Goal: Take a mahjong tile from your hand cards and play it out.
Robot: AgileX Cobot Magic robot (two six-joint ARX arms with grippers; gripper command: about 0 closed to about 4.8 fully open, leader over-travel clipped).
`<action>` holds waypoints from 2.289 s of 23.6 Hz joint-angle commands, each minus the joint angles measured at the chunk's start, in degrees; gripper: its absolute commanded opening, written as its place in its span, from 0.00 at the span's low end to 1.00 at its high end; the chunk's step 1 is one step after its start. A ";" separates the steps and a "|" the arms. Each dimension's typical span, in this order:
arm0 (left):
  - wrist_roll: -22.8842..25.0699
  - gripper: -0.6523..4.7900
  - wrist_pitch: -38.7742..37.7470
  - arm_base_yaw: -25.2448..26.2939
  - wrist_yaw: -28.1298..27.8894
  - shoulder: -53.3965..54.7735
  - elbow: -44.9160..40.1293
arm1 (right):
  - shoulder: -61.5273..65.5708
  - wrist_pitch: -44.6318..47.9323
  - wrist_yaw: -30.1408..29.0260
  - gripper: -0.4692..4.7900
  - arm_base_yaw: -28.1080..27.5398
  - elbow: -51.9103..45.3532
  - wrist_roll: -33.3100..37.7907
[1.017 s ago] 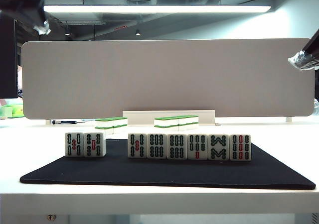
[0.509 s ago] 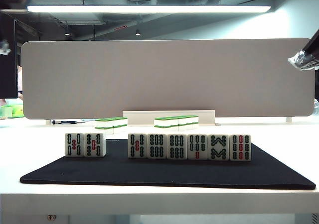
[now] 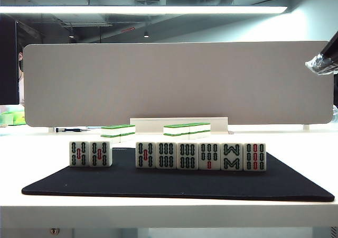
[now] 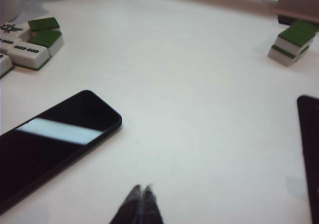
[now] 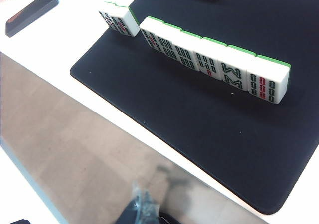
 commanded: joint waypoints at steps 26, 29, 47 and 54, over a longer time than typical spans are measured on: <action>-0.96 0.11 -1.44 4.31 8.76 -16.57 -8.55 | 0.00 0.94 0.04 0.09 0.07 0.13 -0.13; -0.96 0.11 -1.42 4.31 8.76 -16.57 -8.55 | 0.00 0.92 0.04 0.09 0.07 0.13 -0.13; -0.96 0.11 -1.44 4.31 8.76 -16.57 -8.55 | -3.76 4.61 11.93 0.09 -8.04 -0.13 -6.99; -0.96 0.11 -1.44 4.31 8.76 -16.57 -8.55 | -12.26 12.37 12.44 0.09 -21.09 -6.60 -3.96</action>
